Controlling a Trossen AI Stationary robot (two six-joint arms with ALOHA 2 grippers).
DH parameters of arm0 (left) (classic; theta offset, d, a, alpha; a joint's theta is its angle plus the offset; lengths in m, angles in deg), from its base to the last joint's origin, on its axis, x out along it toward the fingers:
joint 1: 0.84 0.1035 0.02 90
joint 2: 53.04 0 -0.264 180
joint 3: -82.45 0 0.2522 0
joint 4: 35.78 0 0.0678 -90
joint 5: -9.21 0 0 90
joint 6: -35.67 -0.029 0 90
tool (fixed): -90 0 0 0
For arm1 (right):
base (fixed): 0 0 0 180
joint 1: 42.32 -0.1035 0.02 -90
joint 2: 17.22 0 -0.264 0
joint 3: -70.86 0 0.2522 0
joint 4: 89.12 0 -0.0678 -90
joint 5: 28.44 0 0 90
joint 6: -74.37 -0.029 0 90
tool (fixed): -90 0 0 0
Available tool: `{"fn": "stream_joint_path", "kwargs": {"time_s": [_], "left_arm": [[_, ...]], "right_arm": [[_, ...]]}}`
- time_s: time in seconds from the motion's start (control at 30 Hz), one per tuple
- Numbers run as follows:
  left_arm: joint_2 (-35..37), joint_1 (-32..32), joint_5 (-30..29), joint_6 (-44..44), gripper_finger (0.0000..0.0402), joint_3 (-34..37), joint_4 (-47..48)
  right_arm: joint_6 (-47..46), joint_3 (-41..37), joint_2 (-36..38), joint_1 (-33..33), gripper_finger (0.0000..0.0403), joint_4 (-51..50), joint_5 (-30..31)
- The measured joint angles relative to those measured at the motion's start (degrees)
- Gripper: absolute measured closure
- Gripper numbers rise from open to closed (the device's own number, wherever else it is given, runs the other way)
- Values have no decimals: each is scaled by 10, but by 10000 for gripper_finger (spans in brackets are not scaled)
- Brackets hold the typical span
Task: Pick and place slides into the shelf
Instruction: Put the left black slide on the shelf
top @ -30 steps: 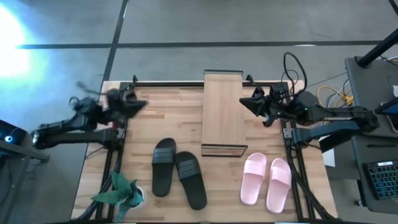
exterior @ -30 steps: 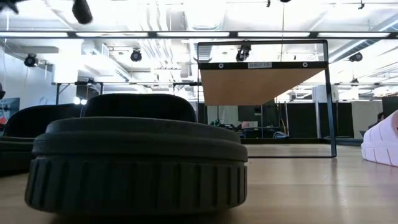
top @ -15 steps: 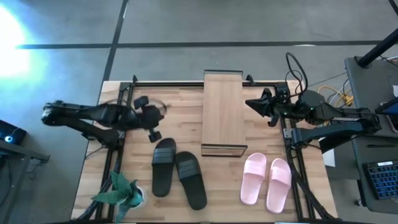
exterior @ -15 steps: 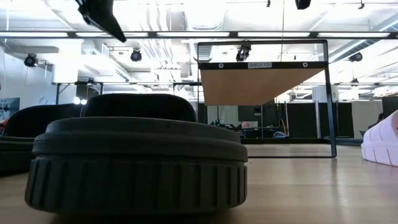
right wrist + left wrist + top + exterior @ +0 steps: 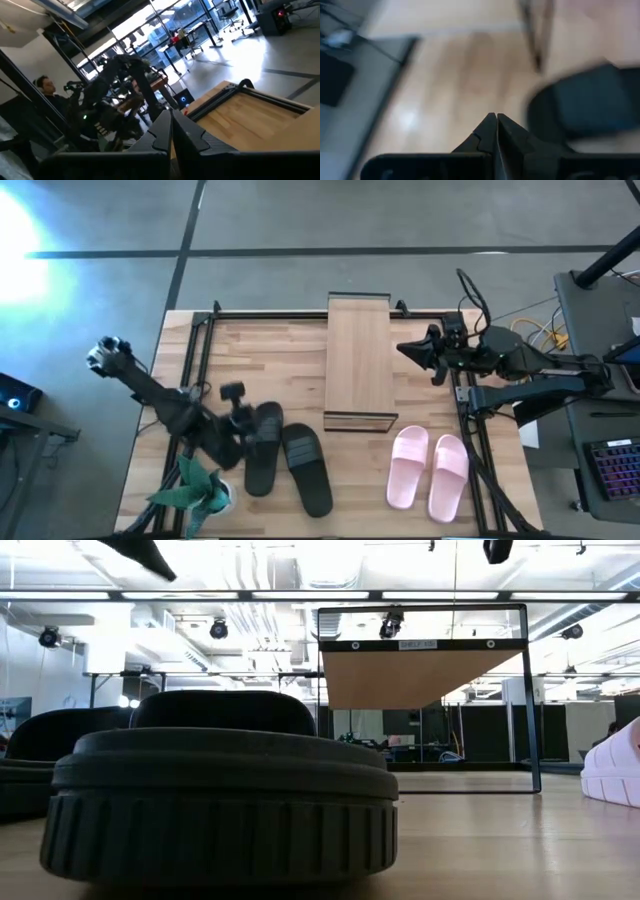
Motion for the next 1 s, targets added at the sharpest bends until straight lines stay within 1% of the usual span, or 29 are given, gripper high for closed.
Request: {"fn": "stream_joint_path", "kwargs": {"time_s": [0.1,0.2,0.27,0.43,0.6,0.67,0.77,0.9,1.0], "left_arm": [[-50,-23,68,36,402,0,0],[-102,-36,132,38,402,0,-2],[-132,-38,158,38,402,0,-2],[-177,-37,164,43,402,-25,-5],[-203,-36,168,43,402,-57,-11],[-207,-36,177,43,402,-63,-10],[-208,-36,209,41,402,-68,-10],[-207,-36,210,45,402,-68,-4],[-205,-33,210,69,402,-75,-4]], "right_arm": [[0,0,9,0,394,-28,0],[0,0,18,0,394,-52,0],[0,0,23,0,394,-62,0],[0,0,32,0,394,-81,0],[0,0,38,0,394,-104,0],[0,0,39,0,394,-107,0],[0,0,42,0,394,-117,0],[0,0,45,0,394,-119,0],[0,0,49,0,394,-119,0]]}}
